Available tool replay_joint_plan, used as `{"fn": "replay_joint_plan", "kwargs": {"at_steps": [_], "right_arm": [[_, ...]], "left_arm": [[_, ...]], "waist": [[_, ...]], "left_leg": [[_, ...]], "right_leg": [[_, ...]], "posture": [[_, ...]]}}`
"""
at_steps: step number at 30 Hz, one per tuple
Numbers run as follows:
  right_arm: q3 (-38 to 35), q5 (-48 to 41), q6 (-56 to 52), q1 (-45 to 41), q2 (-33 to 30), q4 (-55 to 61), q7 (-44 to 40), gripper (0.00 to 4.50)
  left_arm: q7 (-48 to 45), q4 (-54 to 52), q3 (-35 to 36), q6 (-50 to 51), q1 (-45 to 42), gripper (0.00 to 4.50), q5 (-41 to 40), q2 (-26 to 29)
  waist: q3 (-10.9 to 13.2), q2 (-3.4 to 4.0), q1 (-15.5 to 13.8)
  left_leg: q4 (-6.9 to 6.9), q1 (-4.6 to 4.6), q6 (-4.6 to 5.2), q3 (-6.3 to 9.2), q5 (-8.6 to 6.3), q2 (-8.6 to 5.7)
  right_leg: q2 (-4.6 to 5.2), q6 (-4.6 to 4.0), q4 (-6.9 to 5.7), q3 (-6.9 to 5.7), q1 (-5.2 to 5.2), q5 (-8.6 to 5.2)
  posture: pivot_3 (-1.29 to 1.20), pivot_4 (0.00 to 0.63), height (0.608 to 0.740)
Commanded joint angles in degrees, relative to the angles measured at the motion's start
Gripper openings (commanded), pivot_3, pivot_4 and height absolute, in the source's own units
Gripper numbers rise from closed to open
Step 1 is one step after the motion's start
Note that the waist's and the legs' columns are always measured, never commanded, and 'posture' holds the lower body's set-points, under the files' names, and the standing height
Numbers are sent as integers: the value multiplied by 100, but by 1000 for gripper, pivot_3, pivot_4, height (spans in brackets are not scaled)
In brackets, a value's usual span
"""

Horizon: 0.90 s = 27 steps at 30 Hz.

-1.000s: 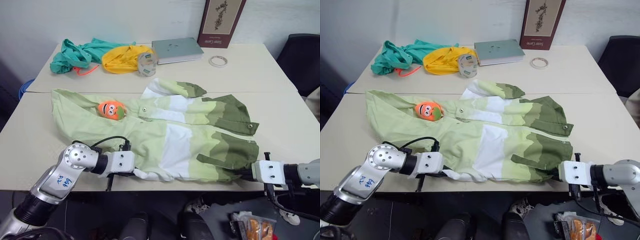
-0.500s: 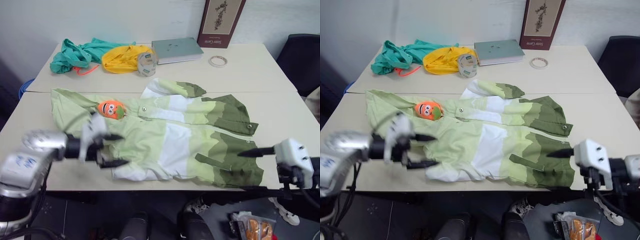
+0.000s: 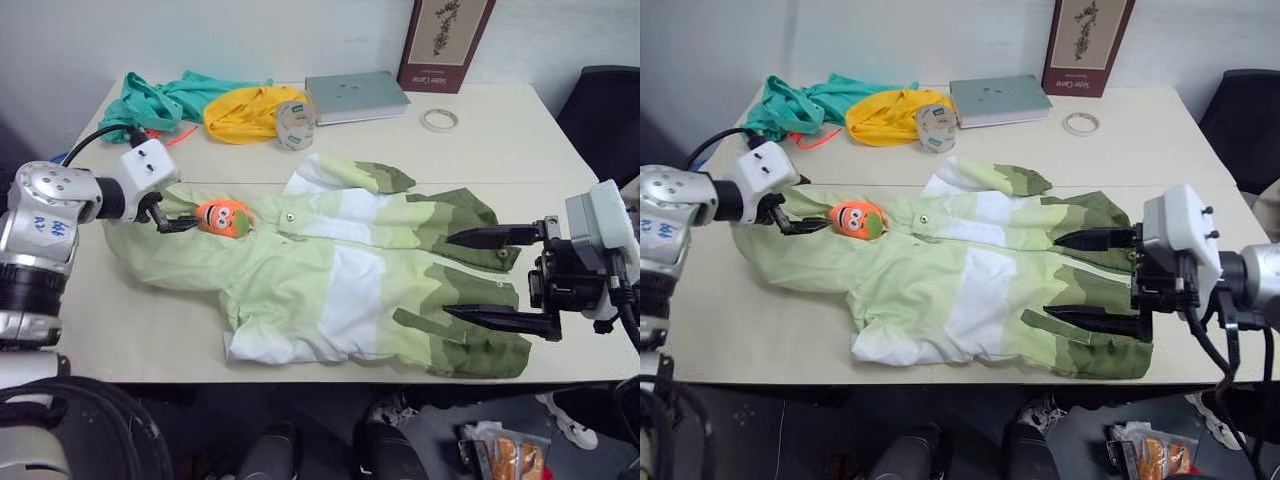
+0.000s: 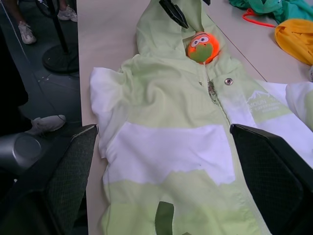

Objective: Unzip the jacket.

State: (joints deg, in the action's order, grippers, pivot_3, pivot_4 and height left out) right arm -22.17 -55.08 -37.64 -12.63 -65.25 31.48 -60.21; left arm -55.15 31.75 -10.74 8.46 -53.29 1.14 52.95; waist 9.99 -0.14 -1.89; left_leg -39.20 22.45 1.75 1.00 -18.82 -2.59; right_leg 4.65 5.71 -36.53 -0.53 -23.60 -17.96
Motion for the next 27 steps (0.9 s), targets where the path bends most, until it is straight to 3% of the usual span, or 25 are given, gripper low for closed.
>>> {"fn": "replay_joint_plan", "kwargs": {"at_steps": [1,6,10,21,23,27], "right_arm": [[58,81,32,-78,114,55,104,4500],[117,195,69,-65,199,87,143,4500],[140,280,96,-103,254,45,187,4500],[130,497,132,-39,435,103,293,4500],[80,587,154,68,483,106,337,4500],[78,896,247,277,563,40,440,4500]], "left_arm": [[-45,926,-330,-1290,-423,4494,594,-230],[-237,1823,-540,-2024,-730,4494,936,-543],[-94,2398,-631,-2417,-964,3630,1207,-770],[-328,2521,-290,-2728,-1179,272,1023,-1003],[-561,2044,-74,-2503,-1211,6,684,-1138],[-915,936,107,-2137,-1222,5,241,-1518]], "waist": [[0,-3,3],[4,-8,54],[8,-15,51],[11,-21,39],[12,-23,28],[12,-23,-13]], "left_leg": [[0,0,2,-1,-1,-1],[0,10,4,-5,-2,-1],[-2,10,4,-6,-2,1],[-8,9,5,-5,-1,-1],[-8,10,5,-5,-1,-1],[-28,24,7,5,-2,-2]], "right_leg": [[0,1,-1,1,-1,0],[-3,2,-9,-1,-14,1],[-5,2,-15,-2,-15,1],[-2,3,-25,-2,-15,1],[-2,3,-25,-3,-15,1],[3,3,-26,-12,-14,2]], "posture": [[0,150,740],[0,150,740],[0,150,740],[0,150,740],[0,150,740],[0,150,740]]}}
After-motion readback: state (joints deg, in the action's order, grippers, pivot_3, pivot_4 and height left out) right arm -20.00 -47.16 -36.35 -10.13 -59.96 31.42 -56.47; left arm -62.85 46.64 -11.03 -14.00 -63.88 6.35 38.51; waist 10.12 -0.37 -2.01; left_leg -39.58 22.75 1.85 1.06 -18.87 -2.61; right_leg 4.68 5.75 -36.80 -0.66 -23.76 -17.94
